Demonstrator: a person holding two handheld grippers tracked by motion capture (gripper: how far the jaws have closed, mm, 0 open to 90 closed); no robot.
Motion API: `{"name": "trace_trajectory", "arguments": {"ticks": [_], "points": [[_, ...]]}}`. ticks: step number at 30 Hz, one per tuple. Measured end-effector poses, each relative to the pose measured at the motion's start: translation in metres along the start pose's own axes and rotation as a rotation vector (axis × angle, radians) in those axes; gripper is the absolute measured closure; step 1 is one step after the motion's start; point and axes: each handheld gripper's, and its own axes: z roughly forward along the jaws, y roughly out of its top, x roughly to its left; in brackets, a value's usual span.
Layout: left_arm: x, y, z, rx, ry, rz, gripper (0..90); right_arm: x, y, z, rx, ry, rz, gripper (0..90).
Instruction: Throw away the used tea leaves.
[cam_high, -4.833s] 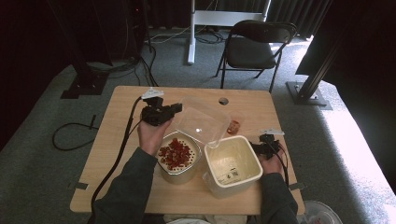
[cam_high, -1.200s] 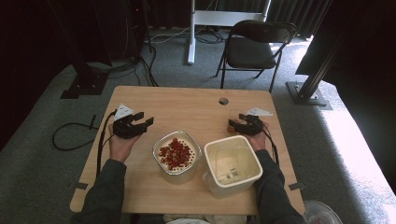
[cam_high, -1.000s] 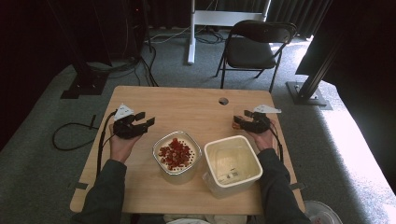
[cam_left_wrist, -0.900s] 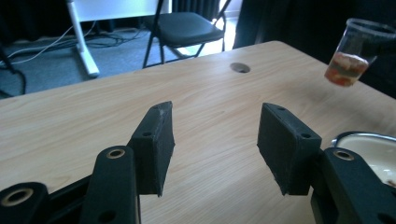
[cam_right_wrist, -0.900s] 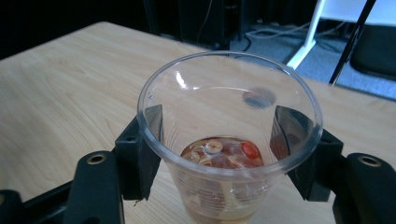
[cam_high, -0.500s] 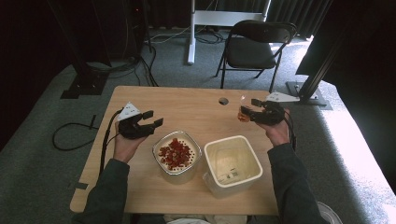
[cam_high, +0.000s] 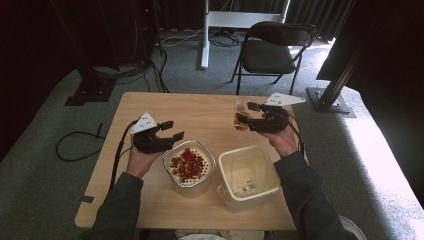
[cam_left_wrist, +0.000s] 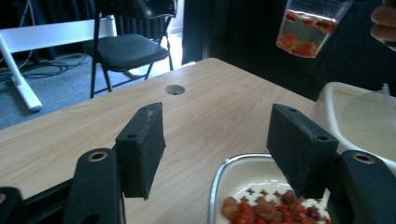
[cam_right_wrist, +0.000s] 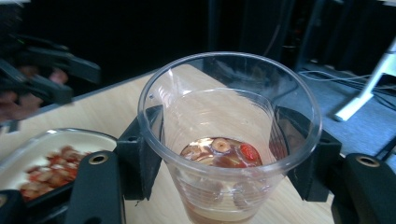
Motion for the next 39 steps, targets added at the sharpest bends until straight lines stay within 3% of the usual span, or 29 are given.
{"name": "trace_trajectory", "arguments": {"ticks": [10,23,30,39], "points": [[-0.027,0.005,0.008,-0.003,-0.095,0.059,31.4,0.04,0.023,0.022,-0.029,0.135,-0.023,35.6],[-0.044,0.002,0.016,-0.017,-0.134,0.115,30.2,0.088,0.023,0.06,-0.001,0.317,-0.037,35.6],[-0.045,0.003,0.013,-0.028,-0.131,0.121,37.9,0.095,0.022,0.067,-0.006,0.348,-0.033,36.0],[-0.049,0.001,0.014,-0.034,-0.132,0.156,31.1,0.099,0.02,0.068,-0.012,0.361,-0.04,36.6]]}}
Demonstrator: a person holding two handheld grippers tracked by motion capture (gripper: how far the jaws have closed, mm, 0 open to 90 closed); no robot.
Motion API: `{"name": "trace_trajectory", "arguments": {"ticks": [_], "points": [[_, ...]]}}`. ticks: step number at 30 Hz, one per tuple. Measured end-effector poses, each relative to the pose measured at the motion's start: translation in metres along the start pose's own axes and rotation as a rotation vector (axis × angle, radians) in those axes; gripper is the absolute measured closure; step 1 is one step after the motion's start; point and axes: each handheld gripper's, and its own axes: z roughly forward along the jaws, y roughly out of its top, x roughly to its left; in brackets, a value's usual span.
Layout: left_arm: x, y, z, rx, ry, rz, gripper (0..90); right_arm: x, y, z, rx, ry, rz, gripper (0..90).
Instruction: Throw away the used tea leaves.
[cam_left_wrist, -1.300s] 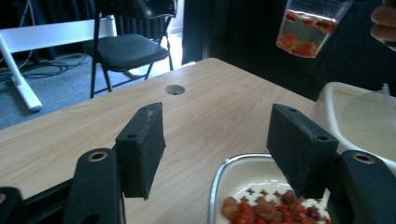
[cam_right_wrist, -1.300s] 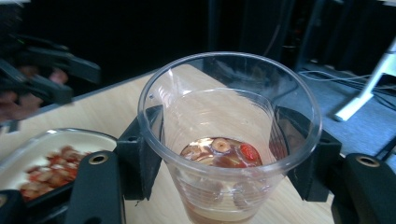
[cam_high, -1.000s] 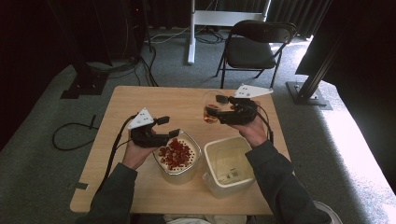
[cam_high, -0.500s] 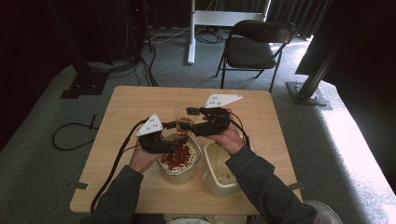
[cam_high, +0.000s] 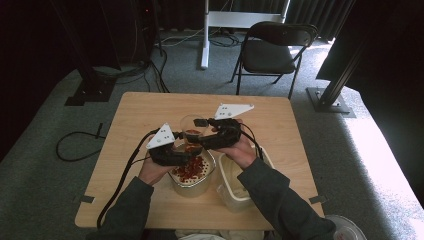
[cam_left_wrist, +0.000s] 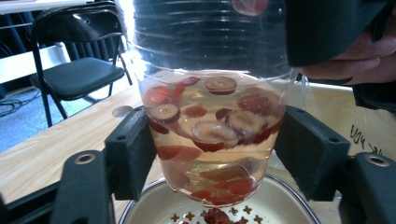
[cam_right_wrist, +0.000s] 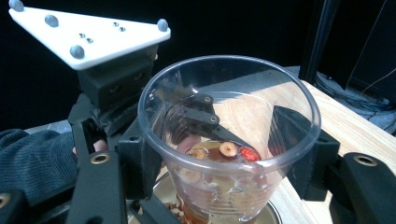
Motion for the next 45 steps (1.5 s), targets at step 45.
{"name": "trace_trajectory", "arguments": {"ticks": [45], "points": [[0.009,-0.018,-0.036,-0.04,0.154,0.028,50.3,-0.016,-0.01,-0.067,-0.011,-0.137,0.031,22.6]]}}
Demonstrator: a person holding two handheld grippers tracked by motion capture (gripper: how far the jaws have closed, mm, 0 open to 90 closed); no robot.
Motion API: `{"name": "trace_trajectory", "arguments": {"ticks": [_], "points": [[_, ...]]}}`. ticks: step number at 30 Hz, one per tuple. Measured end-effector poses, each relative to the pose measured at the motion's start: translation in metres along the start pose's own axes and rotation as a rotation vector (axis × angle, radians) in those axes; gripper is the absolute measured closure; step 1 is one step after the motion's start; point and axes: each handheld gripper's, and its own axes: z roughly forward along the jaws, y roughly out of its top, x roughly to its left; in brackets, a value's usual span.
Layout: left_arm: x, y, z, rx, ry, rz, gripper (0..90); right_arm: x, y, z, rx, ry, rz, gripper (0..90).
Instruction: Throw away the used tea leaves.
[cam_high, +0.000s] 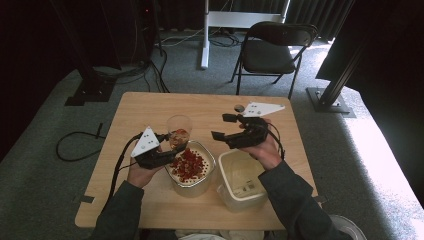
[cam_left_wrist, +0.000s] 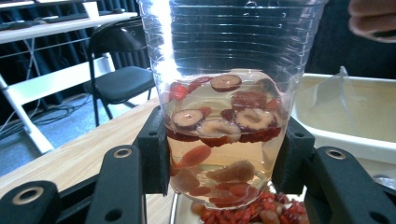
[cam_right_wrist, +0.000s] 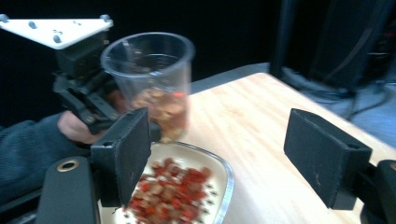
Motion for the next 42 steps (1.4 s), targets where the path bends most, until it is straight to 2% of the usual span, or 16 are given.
{"name": "trace_trajectory", "arguments": {"ticks": [6,16,18,19,22,24,26,32,36,37,42], "points": [[0.004,-0.006,-0.008,0.005,0.03,-0.007,50.5,-0.015,-0.008,-0.029,-0.01,-0.124,-0.01,24.7],[0.008,-0.012,-0.018,0.007,0.064,-0.015,50.9,-0.05,-0.036,-0.067,-0.014,-0.26,0.067,26.9],[0.009,-0.012,-0.019,0.006,0.07,-0.016,50.8,-0.053,-0.039,-0.07,-0.014,-0.271,0.071,27.0],[0.009,-0.013,-0.02,0.007,0.073,-0.015,50.8,-0.057,-0.043,-0.076,-0.012,-0.295,0.074,27.8],[0.01,-0.014,-0.023,0.007,0.084,-0.015,50.9,-0.065,-0.051,-0.083,-0.018,-0.329,0.089,29.7],[0.011,-0.015,-0.026,0.005,0.091,-0.016,50.9,-0.068,-0.054,-0.086,-0.021,-0.343,0.093,30.6],[0.011,-0.016,-0.027,0.007,0.099,-0.014,50.9,-0.078,-0.065,-0.09,-0.016,-0.387,0.11,32.1],[0.013,-0.022,-0.033,0.017,0.126,-0.013,50.9,-0.094,-0.094,-0.093,0.004,-0.455,0.157,33.2],[0.016,-0.026,-0.037,0.024,0.136,-0.021,50.9,-0.1,-0.11,-0.091,0.025,-0.487,0.176,33.5],[0.016,-0.026,-0.038,0.025,0.139,-0.022,50.9,-0.105,-0.122,-0.089,0.04,-0.502,0.202,33.5],[0.018,-0.029,-0.043,0.032,0.158,-0.02,50.9,-0.112,-0.15,-0.082,0.087,-0.549,0.233,34.3]]}}
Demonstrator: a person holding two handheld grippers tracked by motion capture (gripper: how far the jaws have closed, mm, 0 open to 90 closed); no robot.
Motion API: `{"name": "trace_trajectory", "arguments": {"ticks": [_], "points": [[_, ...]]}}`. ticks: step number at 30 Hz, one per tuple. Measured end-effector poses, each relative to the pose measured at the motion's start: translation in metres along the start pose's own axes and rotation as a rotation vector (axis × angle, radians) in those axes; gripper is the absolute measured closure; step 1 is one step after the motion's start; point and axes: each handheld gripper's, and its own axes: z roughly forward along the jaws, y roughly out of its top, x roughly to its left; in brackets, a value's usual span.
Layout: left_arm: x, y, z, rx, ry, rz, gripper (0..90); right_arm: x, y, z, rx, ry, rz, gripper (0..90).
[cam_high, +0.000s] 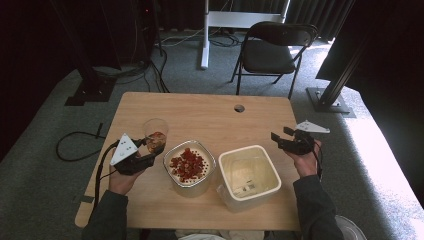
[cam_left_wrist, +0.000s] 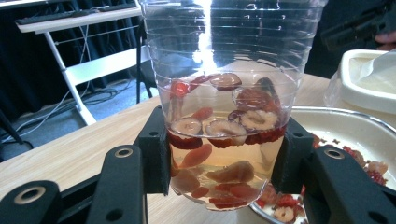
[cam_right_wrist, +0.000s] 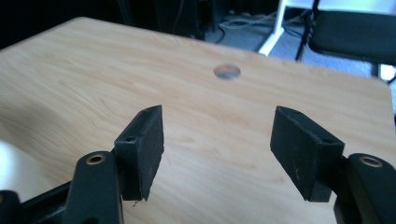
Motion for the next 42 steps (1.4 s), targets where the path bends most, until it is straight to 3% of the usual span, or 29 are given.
{"name": "trace_trajectory", "arguments": {"ticks": [10,15,19,22,26,32,37,42], "points": [[-0.001,-0.002,-0.007,0.018,0.027,0.025,50.9,-0.001,-0.053,0.017,0.088,-0.073,0.03,34.4],[-0.003,0.0,-0.008,0.052,0.043,0.075,50.9,0.0,-0.07,0.021,0.117,-0.085,0.045,34.4],[-0.006,0.003,-0.008,0.067,0.028,0.096,50.9,0.001,-0.081,0.025,0.134,-0.084,0.06,34.6],[-0.007,0.005,-0.01,0.046,-0.002,0.079,50.8,0.002,-0.082,0.026,0.147,-0.09,0.048,34.6],[-0.003,0.006,-0.012,0.029,-0.001,0.051,50.9,0.003,-0.082,0.027,0.147,-0.09,0.046,34.7],[-0.01,0.007,-0.013,0.027,-0.03,0.065,50.8,0.003,-0.083,0.029,0.155,-0.089,0.047,34.7],[-0.011,0.005,-0.013,0.051,-0.027,0.083,50.7,0.003,-0.084,0.03,0.161,-0.087,0.04,34.8],[-0.013,0.004,-0.012,0.123,-0.004,0.159,50.7,0.002,-0.086,0.031,0.165,-0.091,0.043,35.4]]}}
